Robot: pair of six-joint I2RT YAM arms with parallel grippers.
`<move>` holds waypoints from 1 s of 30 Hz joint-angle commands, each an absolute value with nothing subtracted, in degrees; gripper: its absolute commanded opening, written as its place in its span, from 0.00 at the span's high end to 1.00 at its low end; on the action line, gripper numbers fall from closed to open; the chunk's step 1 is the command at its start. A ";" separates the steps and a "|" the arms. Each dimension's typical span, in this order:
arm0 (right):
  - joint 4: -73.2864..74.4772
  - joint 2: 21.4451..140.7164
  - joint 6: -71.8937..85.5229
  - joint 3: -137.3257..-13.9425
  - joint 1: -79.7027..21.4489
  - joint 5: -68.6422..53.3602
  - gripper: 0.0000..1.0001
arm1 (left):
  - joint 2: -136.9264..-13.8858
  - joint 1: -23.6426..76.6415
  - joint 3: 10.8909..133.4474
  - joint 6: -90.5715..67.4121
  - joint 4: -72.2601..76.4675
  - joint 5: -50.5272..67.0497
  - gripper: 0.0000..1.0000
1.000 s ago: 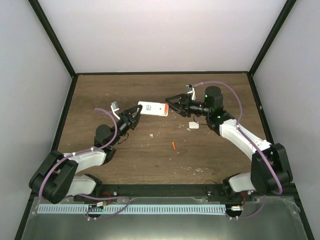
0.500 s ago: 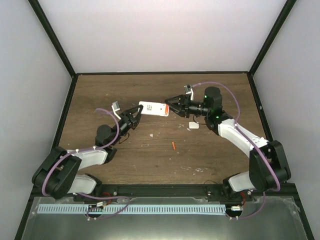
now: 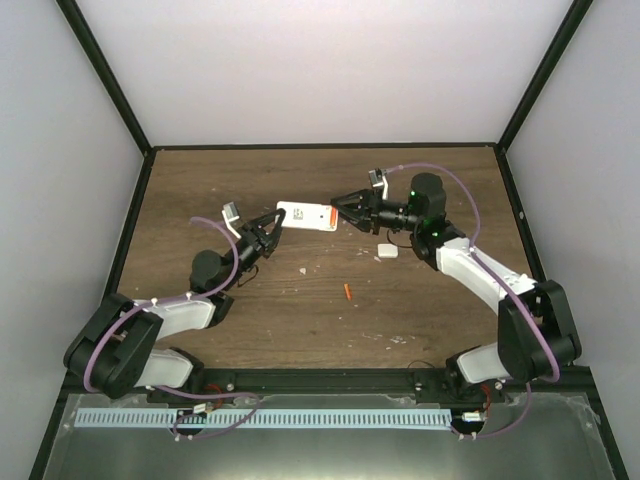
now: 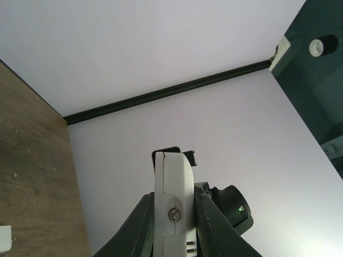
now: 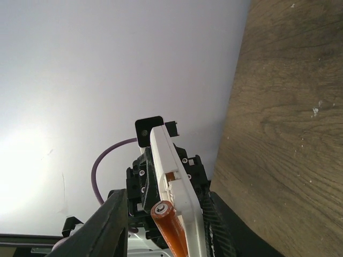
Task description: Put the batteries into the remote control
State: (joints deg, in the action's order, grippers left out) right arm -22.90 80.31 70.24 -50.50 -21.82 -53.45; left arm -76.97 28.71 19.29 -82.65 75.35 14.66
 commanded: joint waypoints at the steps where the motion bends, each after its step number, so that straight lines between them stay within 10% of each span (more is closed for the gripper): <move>1: -27.02 80.46 71.81 -50.96 -21.13 -55.28 0.69 | -77.45 28.92 19.45 -79.99 77.49 15.17 1.00; 30: -24.58 81.99 67.69 -51.23 -20.74 -58.82 0.87 | -79.19 28.92 20.21 -78.75 78.73 15.87 1.00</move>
